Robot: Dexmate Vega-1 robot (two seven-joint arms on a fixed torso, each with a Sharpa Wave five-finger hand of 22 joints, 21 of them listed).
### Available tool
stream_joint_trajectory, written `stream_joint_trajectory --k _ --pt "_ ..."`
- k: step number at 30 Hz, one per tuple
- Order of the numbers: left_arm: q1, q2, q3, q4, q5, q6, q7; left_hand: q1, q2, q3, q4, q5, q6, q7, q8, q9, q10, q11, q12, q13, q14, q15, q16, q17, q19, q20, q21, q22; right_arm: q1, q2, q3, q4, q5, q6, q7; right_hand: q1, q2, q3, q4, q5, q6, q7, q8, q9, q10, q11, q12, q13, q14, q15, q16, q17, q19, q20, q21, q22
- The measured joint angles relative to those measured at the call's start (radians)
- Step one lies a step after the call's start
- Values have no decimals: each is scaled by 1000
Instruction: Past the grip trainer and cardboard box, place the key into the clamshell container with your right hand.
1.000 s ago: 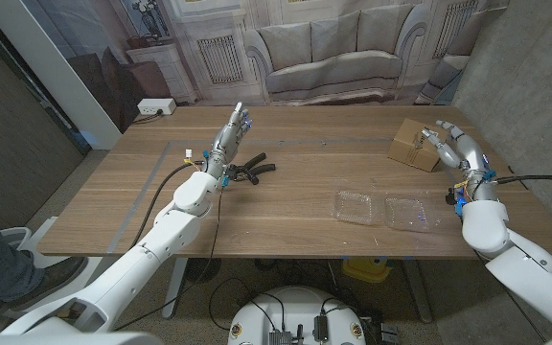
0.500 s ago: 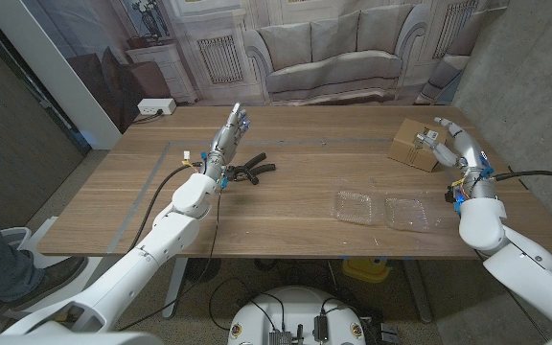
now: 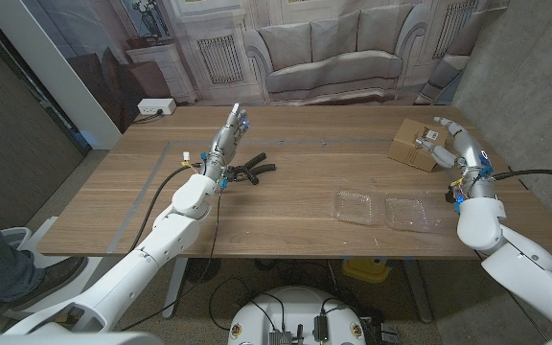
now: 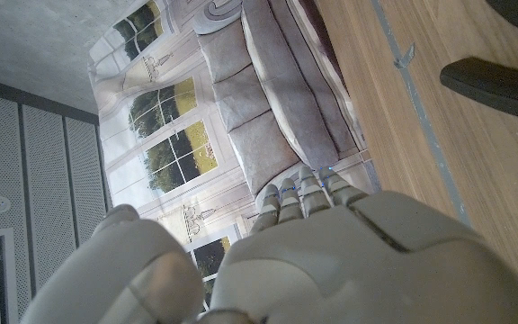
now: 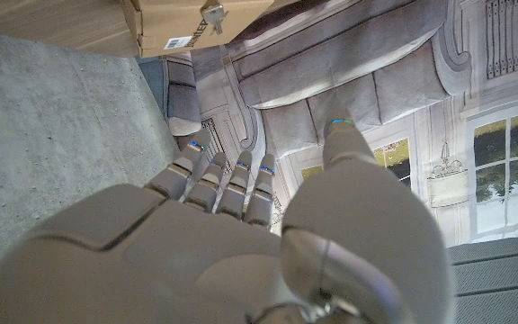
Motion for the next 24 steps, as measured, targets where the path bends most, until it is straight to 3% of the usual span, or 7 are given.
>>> stream_joint_trajectory --k 3,11,24 --pt "0 0 0 0 0 -1 -1 0 0 0 0 0 0 0 0 0 0 0 0 0 4 -4 0 0 0 0 0 0 3 -3 -6 -4 -6 -15 -1 20 2 0 0 2 2 -2 0 5 -5 -8 0 0 0 0 0 0 0 0 -6 0" --pt "5 0 -4 1 -4 -8 -5 0 0 -3 3 0 0 0 0 0 0 0 0 0 5 -5 0 0 0 0 0 0 18 -18 -22 -10 -21 -65 5 84 10 1 5 10 10 -43 0 5 -23 -27 -8 0 -13 5 0 0 0 0 -19 0" --pt "21 4 -12 -6 -6 -18 -5 0 0 -8 2 0 5 5 0 0 8 4 0 0 10 -1 0 0 0 0 0 0 49 -37 -61 -13 -70 -155 -5 113 15 -13 24 10 50 -75 12 5 -40 -46 -14 0 -13 5 0 0 0 0 -29 5"
